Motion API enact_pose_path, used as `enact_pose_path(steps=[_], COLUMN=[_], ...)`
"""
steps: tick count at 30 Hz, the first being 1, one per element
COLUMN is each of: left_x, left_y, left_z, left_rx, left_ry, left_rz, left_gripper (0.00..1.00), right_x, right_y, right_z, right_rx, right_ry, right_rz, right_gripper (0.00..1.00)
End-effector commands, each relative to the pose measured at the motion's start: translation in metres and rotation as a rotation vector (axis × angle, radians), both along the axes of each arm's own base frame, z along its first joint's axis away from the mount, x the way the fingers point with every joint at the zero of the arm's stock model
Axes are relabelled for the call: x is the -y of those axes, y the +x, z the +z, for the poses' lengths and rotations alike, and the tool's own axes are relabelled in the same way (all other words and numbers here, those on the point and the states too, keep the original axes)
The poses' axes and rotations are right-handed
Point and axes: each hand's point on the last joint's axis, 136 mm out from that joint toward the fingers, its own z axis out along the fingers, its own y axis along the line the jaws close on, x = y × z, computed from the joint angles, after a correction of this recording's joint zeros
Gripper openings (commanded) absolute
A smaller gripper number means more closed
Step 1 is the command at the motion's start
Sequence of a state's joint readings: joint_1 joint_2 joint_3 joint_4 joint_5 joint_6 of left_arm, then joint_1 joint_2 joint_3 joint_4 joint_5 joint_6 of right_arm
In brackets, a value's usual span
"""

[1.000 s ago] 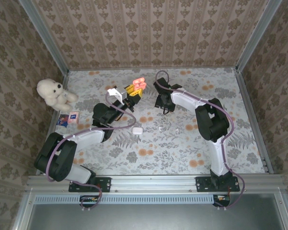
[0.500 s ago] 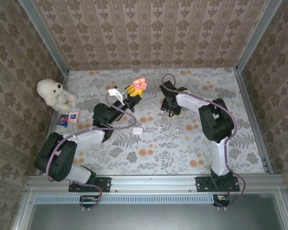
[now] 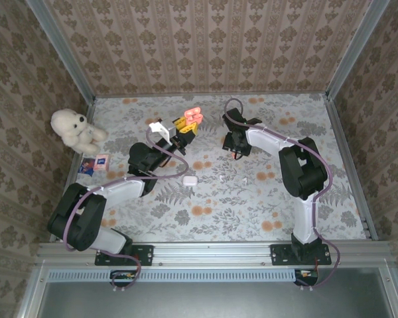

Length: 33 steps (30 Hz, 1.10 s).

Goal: Insert wireless bluetooth earbuds into charging case

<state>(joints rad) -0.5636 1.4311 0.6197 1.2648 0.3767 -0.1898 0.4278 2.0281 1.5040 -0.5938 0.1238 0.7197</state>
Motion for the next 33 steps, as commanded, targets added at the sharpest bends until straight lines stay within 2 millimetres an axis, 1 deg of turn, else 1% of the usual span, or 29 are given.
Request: enact_pose_path(steps=[1,4,7,10,16,21,33], left_x=[0.001,0.001,0.002,0.002,0.002,0.002,0.000], left_y=[-0.004,-0.004,-0.003,-0.003,-0.003,-0.003,-0.004], left_z=[0.021,0.022,0.022,0.022,0.022,0.022,0.020], left_rx=[0.052,0.055,0.052,0.055,0.056,0.056,0.052], left_ry=[-0.036,-0.038,-0.037,-0.037,-0.037,-0.035,-0.032], left_rz=[-0.012,-0.012,-0.013,-0.013,-0.012,-0.012,-0.010], left_gripper=[0.00,0.00,0.00,0.00,0.00,0.00,0.00], right_x=[-0.011,-0.013,-0.015,-0.016,-0.011,-0.014,-0.011], right_y=[0.009,0.010,0.008,0.007,0.005,0.003,0.000], right_z=[0.001,-0.001,-0.002,-0.004,-0.013,-0.021,-0.035], right_rx=[0.022,0.019,0.014,0.008,-0.012,-0.028,-0.057], right_ry=[-0.017,-0.052,-0.074,-0.078,-0.103,-0.092,-0.098], right_rz=[0.163,0.265,0.317,0.321,0.291,0.293,0.296], right_gripper=[0.58,0.57,0.55,0.54,0.54,0.52,0.48])
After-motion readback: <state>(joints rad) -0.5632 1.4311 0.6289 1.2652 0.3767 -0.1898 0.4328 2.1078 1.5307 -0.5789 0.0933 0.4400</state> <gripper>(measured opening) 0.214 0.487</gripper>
